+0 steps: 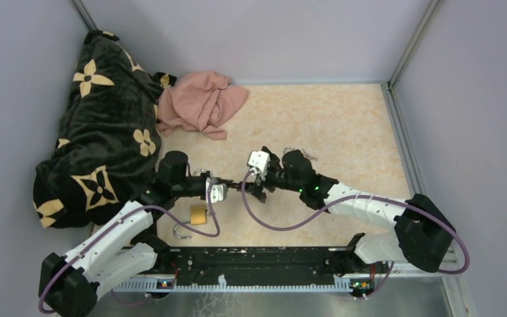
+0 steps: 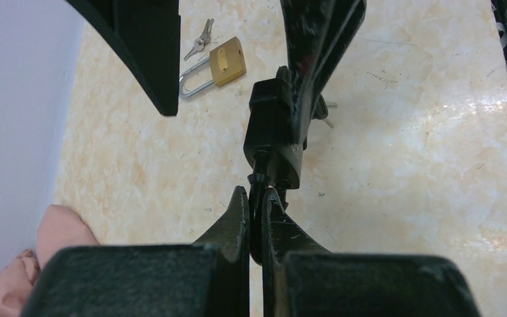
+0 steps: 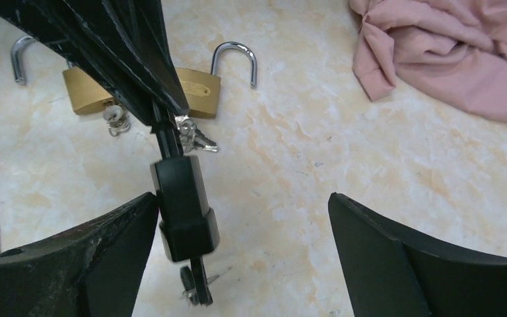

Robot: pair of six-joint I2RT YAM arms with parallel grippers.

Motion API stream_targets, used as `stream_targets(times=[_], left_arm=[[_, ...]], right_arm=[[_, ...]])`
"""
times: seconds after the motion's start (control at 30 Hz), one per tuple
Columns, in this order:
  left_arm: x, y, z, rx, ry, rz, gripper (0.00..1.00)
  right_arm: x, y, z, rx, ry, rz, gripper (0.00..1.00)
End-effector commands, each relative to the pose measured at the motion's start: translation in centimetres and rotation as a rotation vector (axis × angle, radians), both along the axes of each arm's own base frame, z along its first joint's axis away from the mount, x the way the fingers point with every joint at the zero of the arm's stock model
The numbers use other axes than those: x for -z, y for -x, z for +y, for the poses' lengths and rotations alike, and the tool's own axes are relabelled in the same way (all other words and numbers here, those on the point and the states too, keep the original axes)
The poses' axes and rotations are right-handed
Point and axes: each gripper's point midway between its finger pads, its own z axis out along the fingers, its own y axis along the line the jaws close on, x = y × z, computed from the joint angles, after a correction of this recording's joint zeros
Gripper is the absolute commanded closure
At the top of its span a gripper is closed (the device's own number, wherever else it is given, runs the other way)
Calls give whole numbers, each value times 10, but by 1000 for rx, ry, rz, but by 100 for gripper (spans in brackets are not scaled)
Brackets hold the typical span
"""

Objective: Lock with the key
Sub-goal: Lock the lock.

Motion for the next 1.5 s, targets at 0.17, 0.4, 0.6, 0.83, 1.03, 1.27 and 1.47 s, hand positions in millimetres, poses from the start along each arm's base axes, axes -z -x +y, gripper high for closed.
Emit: stream_targets(times=[0.17,0.4,0.6,0.83,1.03,1.27,1.47], left_arm=[[-50,11,-16,0,200,114,100],[-69,19,-21,-11,296,217,100],[-75,19,-22,-27,332,254,100],[-84,19,-23,-27,368,262,100],[-85,21,-25,-12,373,269,100],[-88,24,-26,-2,386,286,100],[-90,31,-28,10,407,361,100]], right_arm=[[-44,30,-18,-230,-344,257,2],[-53,40,-14,-294,-429,284,7],[-56,44,-12,-306,-462,309,17],[-52,43,-12,-290,-473,339,25],[-58,43,-10,-301,-503,348,51],[-56,44,-9,-310,-489,362,96],[-64,42,-11,-297,-484,348,100]])
